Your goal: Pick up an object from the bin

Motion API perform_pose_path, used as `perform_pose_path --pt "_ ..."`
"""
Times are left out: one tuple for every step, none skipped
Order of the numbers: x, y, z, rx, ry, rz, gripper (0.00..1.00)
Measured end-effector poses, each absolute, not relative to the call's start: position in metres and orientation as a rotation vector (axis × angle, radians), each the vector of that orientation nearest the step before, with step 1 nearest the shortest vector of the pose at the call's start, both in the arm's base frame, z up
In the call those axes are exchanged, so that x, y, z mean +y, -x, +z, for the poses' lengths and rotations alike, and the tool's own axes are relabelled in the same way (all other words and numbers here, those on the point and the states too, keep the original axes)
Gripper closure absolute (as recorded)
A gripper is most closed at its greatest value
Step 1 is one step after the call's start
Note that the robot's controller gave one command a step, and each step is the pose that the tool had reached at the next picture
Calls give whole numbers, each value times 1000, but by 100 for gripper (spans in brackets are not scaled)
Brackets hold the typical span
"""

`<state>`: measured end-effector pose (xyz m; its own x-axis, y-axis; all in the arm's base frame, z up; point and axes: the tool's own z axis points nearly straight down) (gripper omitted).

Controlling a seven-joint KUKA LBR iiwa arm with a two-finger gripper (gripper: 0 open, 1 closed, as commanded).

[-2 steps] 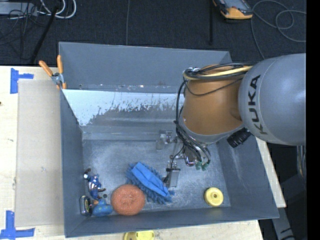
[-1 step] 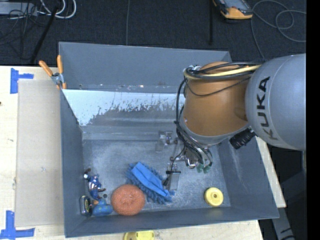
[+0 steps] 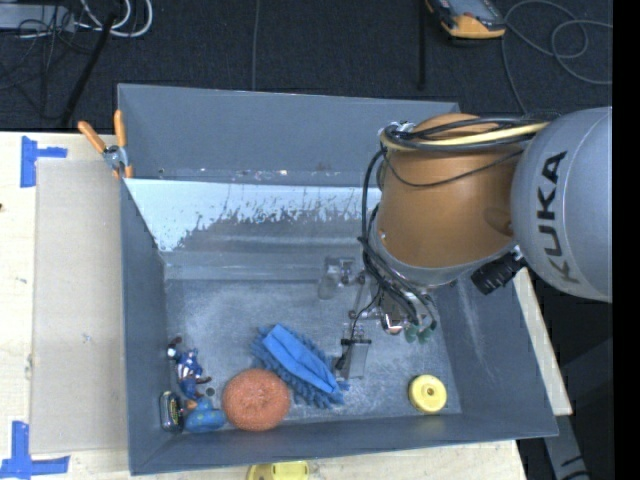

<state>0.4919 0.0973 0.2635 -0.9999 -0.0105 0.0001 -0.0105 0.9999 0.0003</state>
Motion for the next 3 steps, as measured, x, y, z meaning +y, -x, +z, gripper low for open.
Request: perform_pose_path --pt "112 -499 219 -3148 3 -2 0" --pt "117 -496 150 -3140 -129 -1 0" --pt "161 -475 79 -3133 -335 -4 100"
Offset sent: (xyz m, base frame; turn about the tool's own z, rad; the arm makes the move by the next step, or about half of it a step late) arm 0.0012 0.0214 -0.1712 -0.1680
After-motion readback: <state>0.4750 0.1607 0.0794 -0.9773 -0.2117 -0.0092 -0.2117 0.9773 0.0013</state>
